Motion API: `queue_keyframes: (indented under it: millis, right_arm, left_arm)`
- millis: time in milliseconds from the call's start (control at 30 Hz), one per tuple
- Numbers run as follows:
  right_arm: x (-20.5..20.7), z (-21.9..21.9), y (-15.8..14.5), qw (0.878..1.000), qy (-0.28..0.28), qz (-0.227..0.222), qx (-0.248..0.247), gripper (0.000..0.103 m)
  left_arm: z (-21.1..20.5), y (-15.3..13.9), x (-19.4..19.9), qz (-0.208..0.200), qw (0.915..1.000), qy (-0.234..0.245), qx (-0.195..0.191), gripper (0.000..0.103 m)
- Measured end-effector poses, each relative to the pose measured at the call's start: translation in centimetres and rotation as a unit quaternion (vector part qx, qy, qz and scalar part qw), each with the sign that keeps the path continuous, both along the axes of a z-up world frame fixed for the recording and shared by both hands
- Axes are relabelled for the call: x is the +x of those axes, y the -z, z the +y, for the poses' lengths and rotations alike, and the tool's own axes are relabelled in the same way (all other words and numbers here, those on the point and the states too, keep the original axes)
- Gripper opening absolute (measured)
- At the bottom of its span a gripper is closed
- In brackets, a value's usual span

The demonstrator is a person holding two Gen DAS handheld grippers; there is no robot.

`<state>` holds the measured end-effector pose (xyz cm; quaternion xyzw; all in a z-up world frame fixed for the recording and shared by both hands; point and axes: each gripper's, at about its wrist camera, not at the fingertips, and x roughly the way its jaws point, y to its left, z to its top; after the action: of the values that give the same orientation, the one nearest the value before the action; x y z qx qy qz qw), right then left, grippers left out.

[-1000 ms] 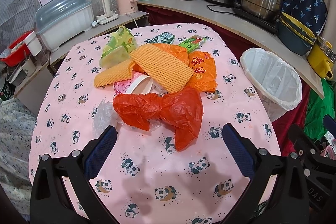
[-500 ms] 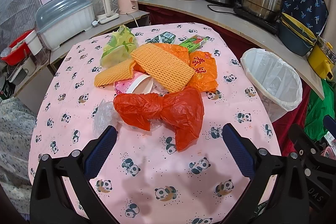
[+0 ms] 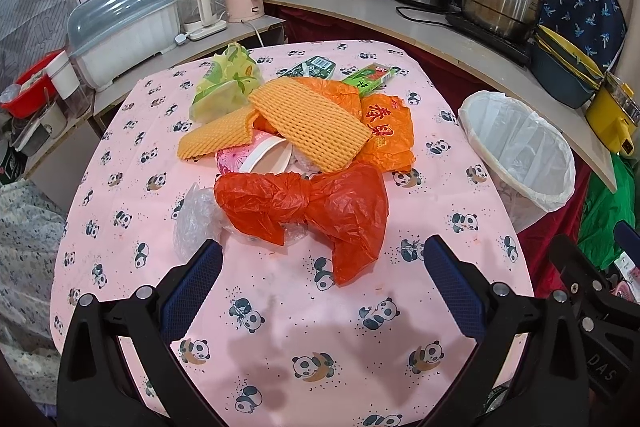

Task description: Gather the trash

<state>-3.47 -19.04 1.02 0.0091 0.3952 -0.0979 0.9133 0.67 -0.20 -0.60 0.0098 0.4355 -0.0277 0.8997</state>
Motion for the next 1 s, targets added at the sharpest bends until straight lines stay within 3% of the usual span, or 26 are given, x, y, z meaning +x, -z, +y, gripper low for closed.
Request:
queue_keyframes:
  millis: [500,767,1000]
  right_arm:
    - [3.1,0.4,2.0,1.000,0.000,0.011,0.016,0.096]
    - [5.7,-0.8,2.4,1.000,0.015,0.009,0.018,0.096]
    - [8.1,-1.6,3.2,0.999,0.017,0.014,0.023,0.096]
  left_arm:
    - [5.6,3.4,3.5,0.055,0.9930,-0.078,-0.070,0.096]
    - [2.1,4.6,6.4,0.073,0.9922,-0.066,-0.076,0.096]
    - [-0.1,8.7,8.3,0.128,0.9875,-0.057,-0.073,0.095]
